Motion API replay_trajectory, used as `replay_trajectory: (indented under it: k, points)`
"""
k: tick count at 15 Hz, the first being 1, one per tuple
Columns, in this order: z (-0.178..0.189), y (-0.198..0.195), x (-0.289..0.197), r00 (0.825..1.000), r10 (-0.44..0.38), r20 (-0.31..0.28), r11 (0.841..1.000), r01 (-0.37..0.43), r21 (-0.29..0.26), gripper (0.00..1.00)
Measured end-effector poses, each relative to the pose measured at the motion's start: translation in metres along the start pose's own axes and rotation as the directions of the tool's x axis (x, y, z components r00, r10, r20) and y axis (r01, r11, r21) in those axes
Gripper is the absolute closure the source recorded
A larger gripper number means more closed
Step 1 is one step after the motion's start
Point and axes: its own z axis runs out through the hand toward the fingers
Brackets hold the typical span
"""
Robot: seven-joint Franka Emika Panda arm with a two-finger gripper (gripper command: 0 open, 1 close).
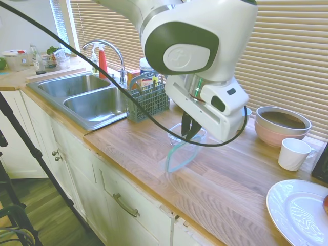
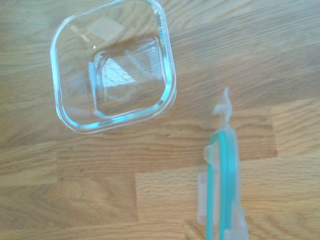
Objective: Cover the lid of the food container
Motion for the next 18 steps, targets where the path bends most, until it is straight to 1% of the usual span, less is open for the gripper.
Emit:
replay_trajectory:
  k: [3, 7, 13, 15, 18]
  points:
    - [-0.025, -0.01, 0.004, 0.999, -0.045, -0.021, 0.999, 0.044, -0.01, 1.0]
    - [-0.045, -0.026, 0.014, 0.992, -0.125, -0.033, 0.991, 0.123, -0.055, 1.0]
    - [-0.047, -0.074, 0.052, 0.981, -0.194, -0.017, 0.971, 0.19, -0.147, 1.0]
    - [-0.047, -0.089, 0.062, 0.976, -0.218, 0.001, 0.962, 0.215, -0.166, 1.0]
    - [-0.038, -0.11, 0.073, 0.97, -0.243, 0.01, 0.952, 0.241, -0.191, 1.0]
